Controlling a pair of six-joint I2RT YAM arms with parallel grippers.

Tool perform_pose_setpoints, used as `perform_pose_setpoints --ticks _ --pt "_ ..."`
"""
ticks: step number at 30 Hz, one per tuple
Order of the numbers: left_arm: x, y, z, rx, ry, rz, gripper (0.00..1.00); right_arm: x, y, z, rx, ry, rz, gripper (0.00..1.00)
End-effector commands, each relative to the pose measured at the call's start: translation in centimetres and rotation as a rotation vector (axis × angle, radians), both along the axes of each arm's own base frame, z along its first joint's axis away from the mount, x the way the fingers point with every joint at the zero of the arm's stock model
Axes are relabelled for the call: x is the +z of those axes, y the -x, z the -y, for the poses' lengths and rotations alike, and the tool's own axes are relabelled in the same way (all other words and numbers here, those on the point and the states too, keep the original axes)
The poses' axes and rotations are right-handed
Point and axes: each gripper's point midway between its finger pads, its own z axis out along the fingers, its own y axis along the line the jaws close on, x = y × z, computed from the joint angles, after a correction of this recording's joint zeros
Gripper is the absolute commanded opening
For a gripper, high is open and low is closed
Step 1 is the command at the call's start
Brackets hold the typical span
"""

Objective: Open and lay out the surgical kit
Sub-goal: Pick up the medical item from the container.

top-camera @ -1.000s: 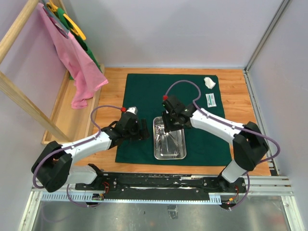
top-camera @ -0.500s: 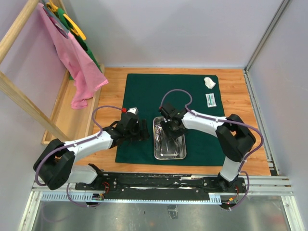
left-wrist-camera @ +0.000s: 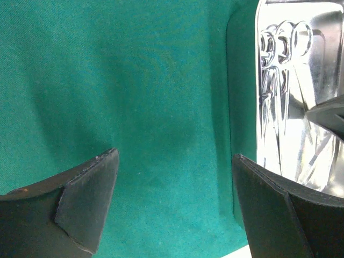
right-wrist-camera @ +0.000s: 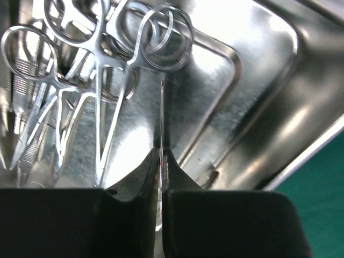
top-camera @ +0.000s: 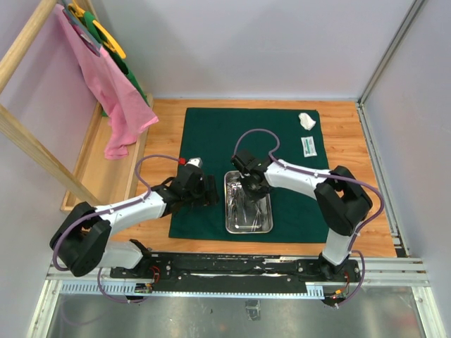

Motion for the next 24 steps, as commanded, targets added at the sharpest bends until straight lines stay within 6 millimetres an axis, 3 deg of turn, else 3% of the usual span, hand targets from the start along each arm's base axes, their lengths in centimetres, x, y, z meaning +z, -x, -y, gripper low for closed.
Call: perform_pose_setpoints --ticks 1,8,13,18,20,24 --pt "0.1 -0.8 0.4 0.007 0.01 0.014 0.9 2.7 0.2 1.9 -0.034 0.061 0.049 0.03" --pt "-0.1 -0.9 0.6 0.001 0.011 0.01 0.9 5.8 1.1 2.1 -0.071 -0.003 0.061 0.03" --pt "-0.2 -1.0 0.8 -0.003 0.011 0.007 0.9 8.3 -0.9 3.2 -0.135 -0.037 0.149 0.03" --pt "-0.1 -0.9 0.6 -0.002 0.006 0.009 0.9 11.6 -5.7 4.6 -0.211 -0.09 0.246 0.04" --pt "-0.2 -0.9 0.5 -0.001 0.003 0.012 0.9 12.8 -8.7 5.6 -0.238 -0.099 0.282 0.04" --pt "-0.2 -0.9 0.5 -0.003 -0.001 0.009 0.9 12.7 -15.6 7.8 -0.295 -0.073 0.311 0.03"
